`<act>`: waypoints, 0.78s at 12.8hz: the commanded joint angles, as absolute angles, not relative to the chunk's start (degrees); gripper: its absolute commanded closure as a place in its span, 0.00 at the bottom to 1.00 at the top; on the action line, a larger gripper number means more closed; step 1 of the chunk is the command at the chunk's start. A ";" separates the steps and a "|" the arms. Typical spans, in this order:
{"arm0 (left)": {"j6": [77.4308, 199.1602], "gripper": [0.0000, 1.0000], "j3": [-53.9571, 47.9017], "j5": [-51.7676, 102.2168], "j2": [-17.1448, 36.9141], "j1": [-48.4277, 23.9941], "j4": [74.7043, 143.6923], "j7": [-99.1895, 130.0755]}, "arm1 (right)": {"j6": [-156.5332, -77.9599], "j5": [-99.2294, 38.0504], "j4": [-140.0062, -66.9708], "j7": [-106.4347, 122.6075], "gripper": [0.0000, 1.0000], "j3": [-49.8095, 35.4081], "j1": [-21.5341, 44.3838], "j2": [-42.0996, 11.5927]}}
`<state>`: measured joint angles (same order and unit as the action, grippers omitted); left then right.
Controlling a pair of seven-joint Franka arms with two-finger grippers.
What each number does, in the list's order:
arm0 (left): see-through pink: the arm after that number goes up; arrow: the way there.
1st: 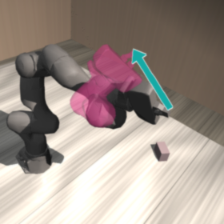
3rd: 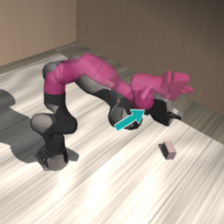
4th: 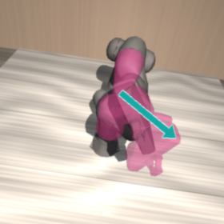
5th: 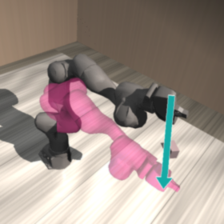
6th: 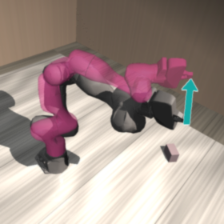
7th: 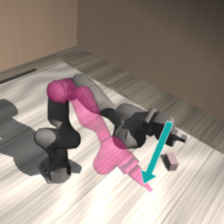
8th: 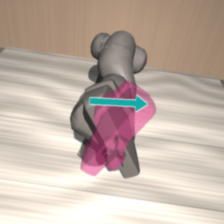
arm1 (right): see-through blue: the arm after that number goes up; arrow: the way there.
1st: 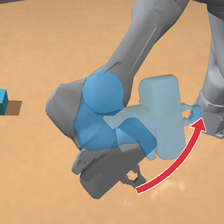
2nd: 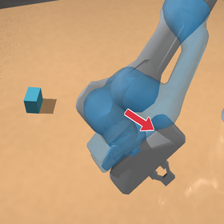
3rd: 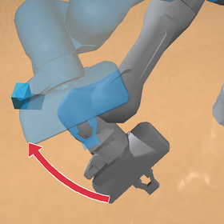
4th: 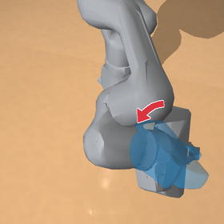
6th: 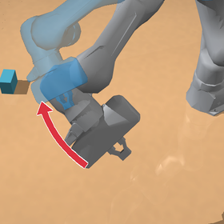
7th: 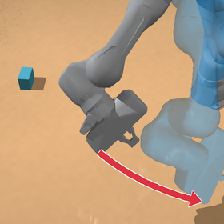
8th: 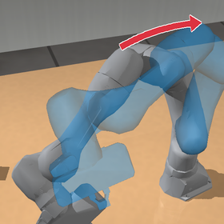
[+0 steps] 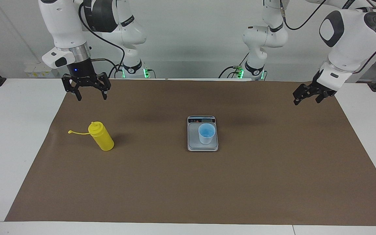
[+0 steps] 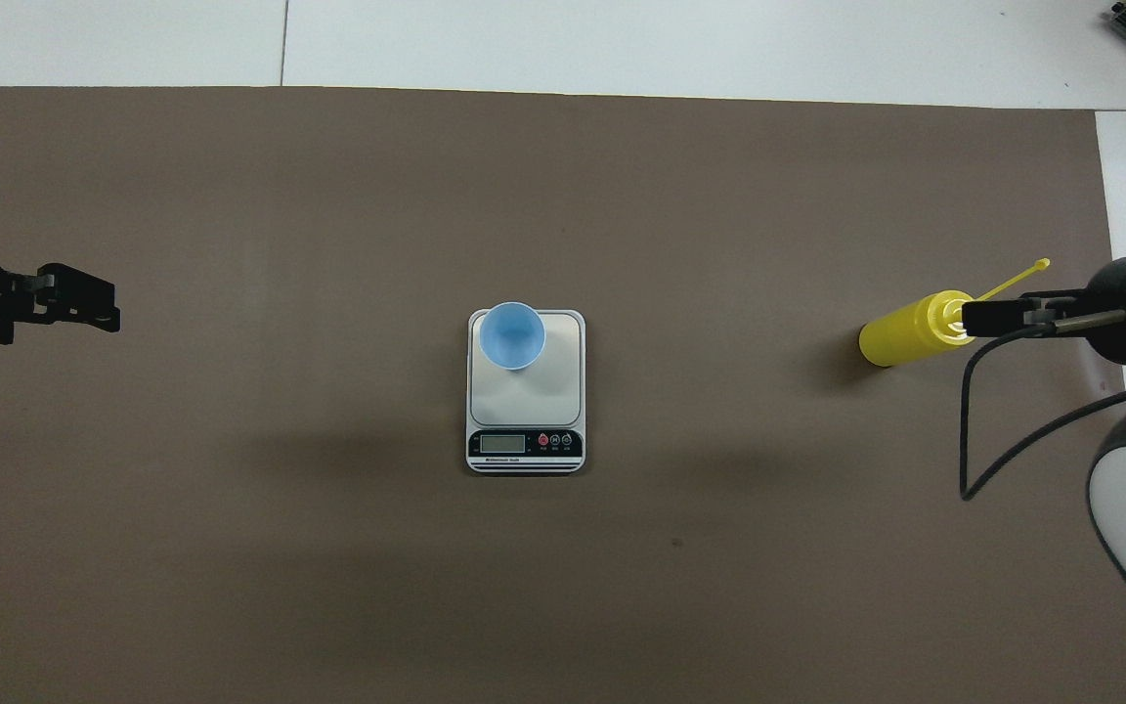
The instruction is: Pour seasoning into cup on scale with both arms
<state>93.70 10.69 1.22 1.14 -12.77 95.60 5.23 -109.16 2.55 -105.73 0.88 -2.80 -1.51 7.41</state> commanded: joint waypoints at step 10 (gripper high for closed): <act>94.75 0.00 10.46 0.35 -0.35 -12.57 97.29 5.89 | -91.33 4.75 -88.25 -8.87 0.00 -3.78 -0.09 -0.08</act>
